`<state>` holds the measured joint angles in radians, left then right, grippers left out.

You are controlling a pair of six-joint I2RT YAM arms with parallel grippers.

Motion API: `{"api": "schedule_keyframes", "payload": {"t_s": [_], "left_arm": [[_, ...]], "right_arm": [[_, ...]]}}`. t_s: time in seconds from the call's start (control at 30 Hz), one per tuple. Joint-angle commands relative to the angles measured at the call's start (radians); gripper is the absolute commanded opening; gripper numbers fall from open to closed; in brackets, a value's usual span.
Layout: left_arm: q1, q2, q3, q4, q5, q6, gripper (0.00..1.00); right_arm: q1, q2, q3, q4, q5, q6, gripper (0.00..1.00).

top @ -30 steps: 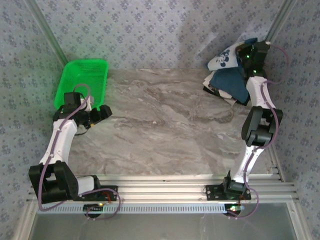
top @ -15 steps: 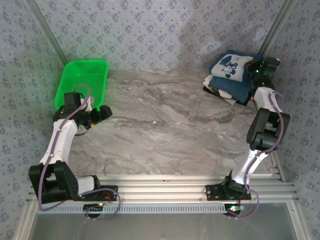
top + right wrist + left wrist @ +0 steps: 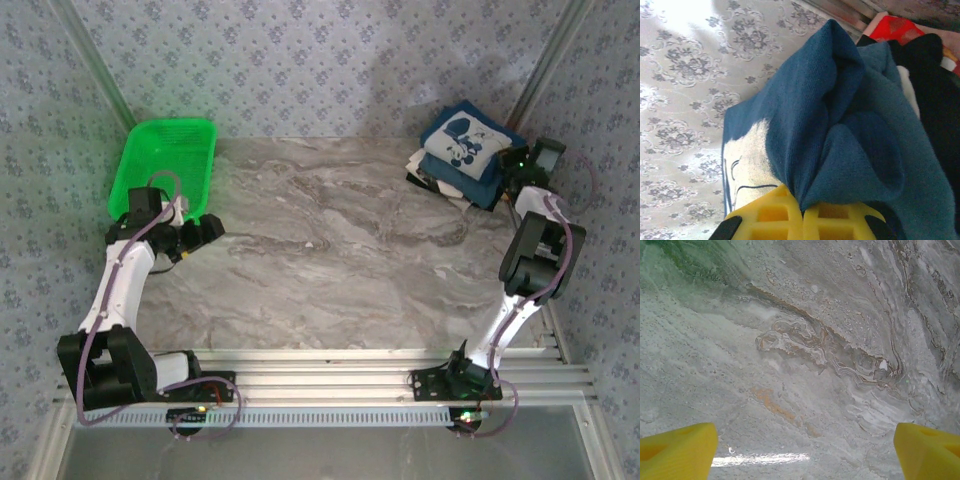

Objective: Fold and stack the t-shirts

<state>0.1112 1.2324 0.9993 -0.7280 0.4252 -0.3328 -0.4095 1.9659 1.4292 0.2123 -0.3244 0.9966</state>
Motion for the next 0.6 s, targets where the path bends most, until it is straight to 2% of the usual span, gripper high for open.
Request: {"api": "schedule_keyframes", "payload": {"t_s": [0.0,0.07,0.13,0.2,0.37,0.5,0.57], "left_arm": [[0.005,-0.027,-0.004,-0.03,-0.006,0.012,0.91],[0.005,-0.031,-0.005,-0.04,-0.011,0.013,0.91],[0.005,-0.035,-0.007,-0.044,-0.014,0.014,0.91],[0.006,-0.037,-0.007,-0.049,-0.013,0.014,0.91],[0.005,-0.036,0.024,-0.056,-0.009,0.011,0.91],[0.005,-0.038,0.065,-0.045,0.025,-0.014,0.91],[0.004,-0.037,0.098,-0.046,0.029,-0.022,0.91]], "right_arm": [[-0.014,0.047,0.027,-0.065,-0.019,-0.038,0.04],[-0.018,0.068,0.056,-0.103,-0.029,-0.056,0.16],[-0.019,0.089,0.087,-0.16,-0.031,-0.078,0.36],[-0.018,0.102,0.109,-0.213,-0.031,-0.09,0.47],[-0.022,0.064,0.078,-0.268,-0.019,-0.111,0.63],[-0.023,-0.028,-0.015,-0.295,0.015,-0.152,0.83],[-0.026,-0.087,-0.061,-0.304,0.029,-0.18,0.87]]}}
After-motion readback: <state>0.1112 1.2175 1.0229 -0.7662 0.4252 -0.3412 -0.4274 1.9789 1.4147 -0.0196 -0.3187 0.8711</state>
